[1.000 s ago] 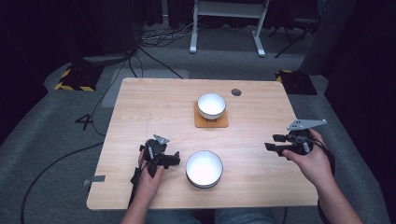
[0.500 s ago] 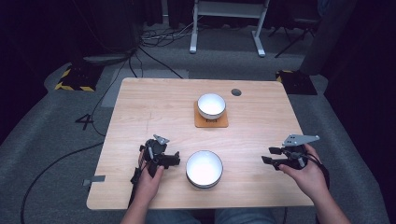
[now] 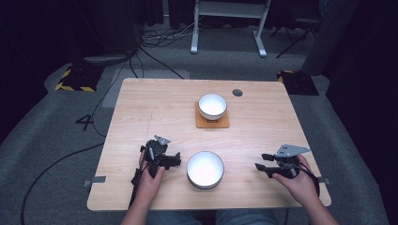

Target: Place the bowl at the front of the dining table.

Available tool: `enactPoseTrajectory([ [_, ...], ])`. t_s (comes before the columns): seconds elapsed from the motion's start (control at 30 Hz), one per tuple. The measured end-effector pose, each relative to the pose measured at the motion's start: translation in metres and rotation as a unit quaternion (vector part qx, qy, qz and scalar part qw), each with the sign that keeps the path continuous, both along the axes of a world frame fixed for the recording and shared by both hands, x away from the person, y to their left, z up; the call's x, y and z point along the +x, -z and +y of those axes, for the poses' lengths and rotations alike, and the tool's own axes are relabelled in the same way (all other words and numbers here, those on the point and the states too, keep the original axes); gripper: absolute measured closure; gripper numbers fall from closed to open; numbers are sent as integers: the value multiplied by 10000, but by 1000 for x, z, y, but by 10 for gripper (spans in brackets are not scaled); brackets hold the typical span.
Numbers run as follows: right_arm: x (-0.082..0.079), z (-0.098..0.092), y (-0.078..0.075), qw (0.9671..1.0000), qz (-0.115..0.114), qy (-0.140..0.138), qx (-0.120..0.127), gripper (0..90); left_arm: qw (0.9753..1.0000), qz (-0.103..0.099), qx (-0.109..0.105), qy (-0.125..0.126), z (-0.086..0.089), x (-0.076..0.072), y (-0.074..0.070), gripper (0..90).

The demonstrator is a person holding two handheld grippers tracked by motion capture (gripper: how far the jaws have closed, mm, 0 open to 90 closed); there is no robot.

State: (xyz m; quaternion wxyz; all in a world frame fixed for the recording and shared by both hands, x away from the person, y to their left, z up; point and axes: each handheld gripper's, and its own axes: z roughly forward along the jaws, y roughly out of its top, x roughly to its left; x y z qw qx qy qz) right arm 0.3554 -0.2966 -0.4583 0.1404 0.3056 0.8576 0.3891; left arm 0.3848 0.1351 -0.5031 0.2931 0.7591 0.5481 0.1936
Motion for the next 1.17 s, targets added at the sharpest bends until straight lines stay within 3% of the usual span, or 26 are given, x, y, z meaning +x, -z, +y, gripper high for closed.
enactPoseTrajectory([
  [0.13,-1,7,11,9999,116,-68,69,478,10000,-1,-1,-1,0,0,0,1],
  [0.47,-3,21,31,9981,385,-445,-172,457,10000,0,2,1,0,0,0,1],
  [0.67,-4,26,39,9978,276,-600,36,433,10000,6,-5,-5,0,0,0,1],
  [0.77,-4,26,44,9973,137,-700,173,375,10000,-1,9,6,0,0,0,1],
  [0.87,-5,29,45,9969,-39,-780,-28,322,10000,-1,3,0,0,0,0,1],
  [0.93,-4,30,45,9981,-12,-605,-57,249,10000,0,1,2,0,0,0,1],
  [1.17,-4,31,45,9985,4,-541,-78,234,10000,9,-6,-2,0,0,0,1],
])
